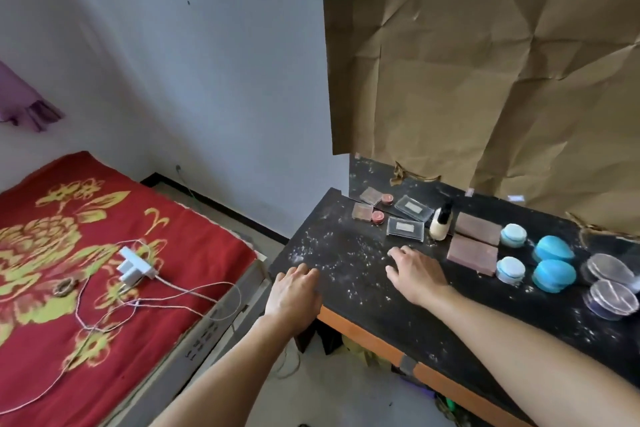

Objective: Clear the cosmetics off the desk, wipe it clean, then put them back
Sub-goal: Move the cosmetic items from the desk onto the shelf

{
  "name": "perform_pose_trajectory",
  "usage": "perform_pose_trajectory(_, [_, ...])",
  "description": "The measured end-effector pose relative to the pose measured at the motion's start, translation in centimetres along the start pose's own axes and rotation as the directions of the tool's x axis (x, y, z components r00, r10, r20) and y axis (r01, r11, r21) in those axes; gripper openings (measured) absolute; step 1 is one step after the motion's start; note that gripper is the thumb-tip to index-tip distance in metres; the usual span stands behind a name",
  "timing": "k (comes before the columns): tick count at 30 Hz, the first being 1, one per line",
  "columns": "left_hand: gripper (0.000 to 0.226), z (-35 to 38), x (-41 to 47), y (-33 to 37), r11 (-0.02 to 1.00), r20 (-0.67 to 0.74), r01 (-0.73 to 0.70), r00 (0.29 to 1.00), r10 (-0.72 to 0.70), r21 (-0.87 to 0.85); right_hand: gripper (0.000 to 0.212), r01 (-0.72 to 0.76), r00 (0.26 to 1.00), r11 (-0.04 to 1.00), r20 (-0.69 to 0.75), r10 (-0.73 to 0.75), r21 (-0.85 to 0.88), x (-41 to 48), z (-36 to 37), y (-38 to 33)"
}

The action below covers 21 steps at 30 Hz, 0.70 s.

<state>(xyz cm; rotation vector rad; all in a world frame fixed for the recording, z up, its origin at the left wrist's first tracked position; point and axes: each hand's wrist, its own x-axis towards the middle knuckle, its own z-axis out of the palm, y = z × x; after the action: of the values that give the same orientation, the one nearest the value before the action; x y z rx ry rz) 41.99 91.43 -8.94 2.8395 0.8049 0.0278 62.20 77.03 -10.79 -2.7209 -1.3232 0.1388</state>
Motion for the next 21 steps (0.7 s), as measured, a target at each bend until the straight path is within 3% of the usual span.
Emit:
perform_pose_trajectory(9, [0.027,1.4,14.1,-5.1,0.984,0.16,-0.178,0.971,0.176,-0.001,0.03,-0.294,0.956,0.947,0.032,0.293,0.129,9.1,1.9,0.6])
perform_pose_trajectory(14, [0.027,3.4,20.6,-4.8,0.969,0.209,-0.245,0.947,0.243,-0.016,0.028,-0.351,0.936,0.924,0.039,0.349,0.15,15.2,3.9,3.3])
perform_pose_trajectory(21, [0.025,7.1,27.9,-5.4,0.978,0.328,-0.204,0.923,0.203,-0.032,0.04,-0.349,0.937,0.924,0.048,0.345,0.159,23.7,8.7,4.7])
